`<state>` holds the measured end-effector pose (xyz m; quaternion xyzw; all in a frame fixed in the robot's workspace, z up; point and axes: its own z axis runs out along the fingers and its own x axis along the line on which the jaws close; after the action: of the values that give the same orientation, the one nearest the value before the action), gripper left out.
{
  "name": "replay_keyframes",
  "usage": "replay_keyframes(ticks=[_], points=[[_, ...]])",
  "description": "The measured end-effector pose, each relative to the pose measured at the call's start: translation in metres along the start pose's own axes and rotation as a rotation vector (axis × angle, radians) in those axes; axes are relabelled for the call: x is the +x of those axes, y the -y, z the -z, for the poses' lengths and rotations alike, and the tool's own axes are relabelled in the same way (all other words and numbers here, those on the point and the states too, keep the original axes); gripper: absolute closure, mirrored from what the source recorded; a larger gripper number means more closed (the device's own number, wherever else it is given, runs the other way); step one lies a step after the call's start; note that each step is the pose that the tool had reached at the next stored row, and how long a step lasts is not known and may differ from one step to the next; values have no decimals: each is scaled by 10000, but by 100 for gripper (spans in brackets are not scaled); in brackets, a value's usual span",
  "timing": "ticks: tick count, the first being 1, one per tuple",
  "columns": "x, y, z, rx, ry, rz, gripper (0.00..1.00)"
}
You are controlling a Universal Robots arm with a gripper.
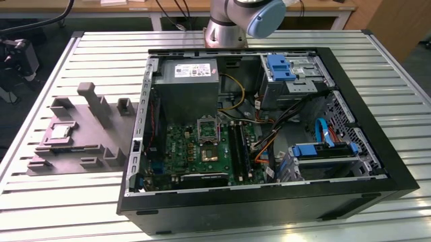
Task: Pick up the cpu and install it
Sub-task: 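Pick up the cpu and move it towards the insertion slot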
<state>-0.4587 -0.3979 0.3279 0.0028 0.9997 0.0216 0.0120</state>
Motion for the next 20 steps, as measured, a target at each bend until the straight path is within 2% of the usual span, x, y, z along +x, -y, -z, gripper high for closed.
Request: replay_keyframes(ticks=[2,3,20], points=[[0,1,-21,0,0,0,47],[1,3,-65,0,1,0,47],[3,5,-112,0,0,0,47]])
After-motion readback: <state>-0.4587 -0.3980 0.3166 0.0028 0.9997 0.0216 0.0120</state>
